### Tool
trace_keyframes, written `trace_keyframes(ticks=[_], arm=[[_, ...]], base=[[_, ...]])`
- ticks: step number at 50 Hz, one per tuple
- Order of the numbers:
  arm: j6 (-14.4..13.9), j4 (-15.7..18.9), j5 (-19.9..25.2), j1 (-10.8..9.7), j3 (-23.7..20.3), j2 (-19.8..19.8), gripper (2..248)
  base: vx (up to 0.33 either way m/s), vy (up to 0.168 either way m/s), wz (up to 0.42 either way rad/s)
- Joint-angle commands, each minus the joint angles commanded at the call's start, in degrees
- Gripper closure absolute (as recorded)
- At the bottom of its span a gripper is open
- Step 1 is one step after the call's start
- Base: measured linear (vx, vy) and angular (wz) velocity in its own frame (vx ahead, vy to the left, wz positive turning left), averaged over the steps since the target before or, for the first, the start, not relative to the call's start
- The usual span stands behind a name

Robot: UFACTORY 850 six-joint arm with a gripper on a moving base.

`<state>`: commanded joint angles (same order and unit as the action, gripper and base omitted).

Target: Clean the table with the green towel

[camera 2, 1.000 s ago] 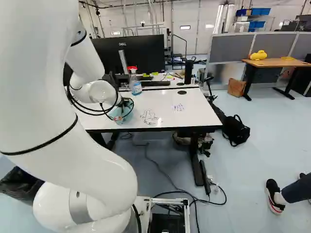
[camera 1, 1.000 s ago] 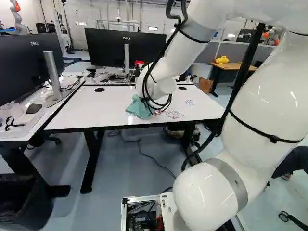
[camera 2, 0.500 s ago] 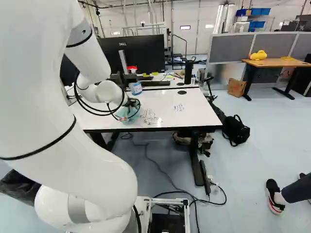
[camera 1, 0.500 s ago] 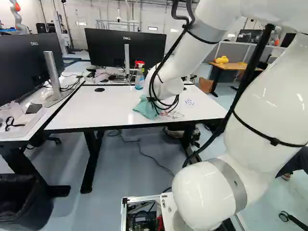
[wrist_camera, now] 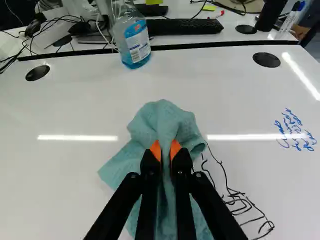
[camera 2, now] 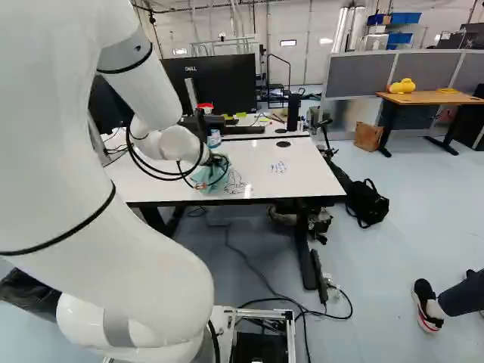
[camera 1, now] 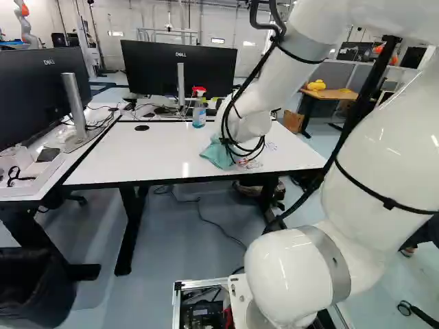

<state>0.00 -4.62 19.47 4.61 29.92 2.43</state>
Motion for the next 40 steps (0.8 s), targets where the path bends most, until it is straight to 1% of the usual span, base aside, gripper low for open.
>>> trace_keyframes(ticks=[40], arm=[[0.0,0.0,0.0,-8.44,-1.91,1.93,210]], base=[[0.0,0.0,0.0]])
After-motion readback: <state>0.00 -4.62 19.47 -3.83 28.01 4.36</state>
